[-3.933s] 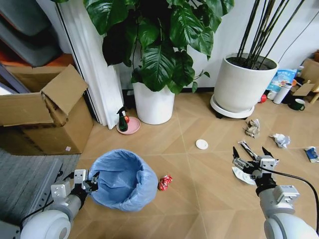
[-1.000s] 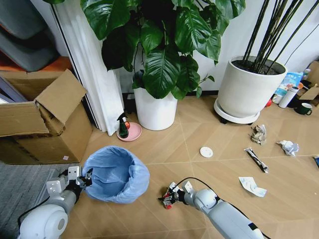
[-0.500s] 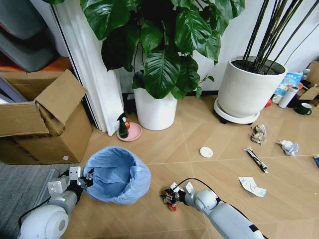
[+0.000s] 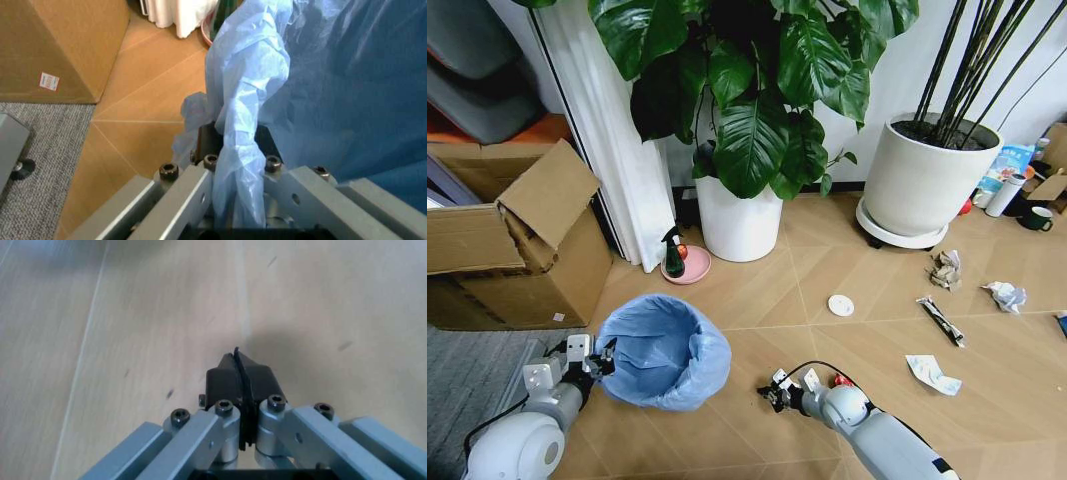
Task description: Pick up the trash bin and place the garbage on the floor into it.
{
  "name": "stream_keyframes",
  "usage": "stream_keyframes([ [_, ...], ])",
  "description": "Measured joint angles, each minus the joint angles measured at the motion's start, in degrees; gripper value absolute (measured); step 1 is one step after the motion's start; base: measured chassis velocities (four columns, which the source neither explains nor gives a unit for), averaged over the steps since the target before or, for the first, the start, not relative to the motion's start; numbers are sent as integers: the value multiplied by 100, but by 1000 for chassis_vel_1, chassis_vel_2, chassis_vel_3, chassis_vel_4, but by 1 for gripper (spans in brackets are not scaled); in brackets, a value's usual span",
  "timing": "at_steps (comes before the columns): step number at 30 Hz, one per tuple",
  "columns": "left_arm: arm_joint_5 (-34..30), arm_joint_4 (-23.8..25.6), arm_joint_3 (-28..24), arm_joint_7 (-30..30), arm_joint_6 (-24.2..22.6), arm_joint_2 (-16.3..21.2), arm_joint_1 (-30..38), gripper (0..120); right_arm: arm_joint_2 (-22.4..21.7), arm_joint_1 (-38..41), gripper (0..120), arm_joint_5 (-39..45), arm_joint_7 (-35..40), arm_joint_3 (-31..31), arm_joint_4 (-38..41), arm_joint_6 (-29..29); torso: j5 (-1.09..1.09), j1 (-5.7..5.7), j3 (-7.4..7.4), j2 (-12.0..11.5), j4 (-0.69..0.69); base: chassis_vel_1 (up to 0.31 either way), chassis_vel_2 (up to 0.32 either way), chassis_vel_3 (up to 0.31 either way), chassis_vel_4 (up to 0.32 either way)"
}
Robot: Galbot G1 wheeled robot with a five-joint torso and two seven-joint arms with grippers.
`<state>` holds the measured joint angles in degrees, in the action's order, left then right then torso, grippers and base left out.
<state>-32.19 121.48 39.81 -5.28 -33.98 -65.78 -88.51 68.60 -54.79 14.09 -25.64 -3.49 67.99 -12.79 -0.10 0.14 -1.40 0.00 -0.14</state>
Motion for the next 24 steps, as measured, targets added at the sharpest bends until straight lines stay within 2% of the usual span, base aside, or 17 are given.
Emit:
stream_keyframes([
  [4,10,2,0,54,1,10,-15,0,-245,-202,0,-3,415,262,558,-89,-4,0,0,0,1,0,0,0,0],
  [8,8,17,-8,98,4,41,-10,0,-518,-541,16,-35,935,677,1006,-298,-1,0,1,0,-1,0,0,0,0],
  [9,8,17,-8,98,4,41,-10,0,-518,-541,16,-35,935,677,1006,-298,-1,0,1,0,-1,0,0,0,0],
  [11,7,18,-12,111,7,66,-10,0,-700,-723,25,-45,951,916,1131,-325,1,0,0,0,-1,0,0,0,0],
  [12,7,17,-21,118,9,75,-10,0,-810,-808,30,-50,872,1030,1174,-293,-1,0,1,0,-1,0,0,0,0],
  [13,7,17,-21,118,9,75,-10,0,-810,-808,30,-50,872,1030,1174,-293,-1,0,1,0,-1,0,0,0,0],
  [16,6,17,-67,134,13,81,2,0,-1142,-986,45,-88,370,1305,1224,-131,0,0,0,0,-1,0,0,0,0],
  [17,6,17,-67,134,13,81,2,0,-1142,-986,45,-88,370,1305,1224,-131,0,0,0,0,-1,0,0,0,0],
  [20,7,11,-105,148,15,55,9,0,-1382,-1066,58,-184,-246,1542,1210,68,1,0,1,0,-1,0,0,0,0],
  [21,7,11,-105,148,15,55,9,0,-1382,-1066,58,-184,-246,1542,1210,68,1,0,1,0,-1,0,0,0,0],
  [24,11,12,-109,176,16,29,6,0,-1585,-1127,73,-294,-620,1748,1197,192,0,0,0,0,0,0,0,0,0],
])
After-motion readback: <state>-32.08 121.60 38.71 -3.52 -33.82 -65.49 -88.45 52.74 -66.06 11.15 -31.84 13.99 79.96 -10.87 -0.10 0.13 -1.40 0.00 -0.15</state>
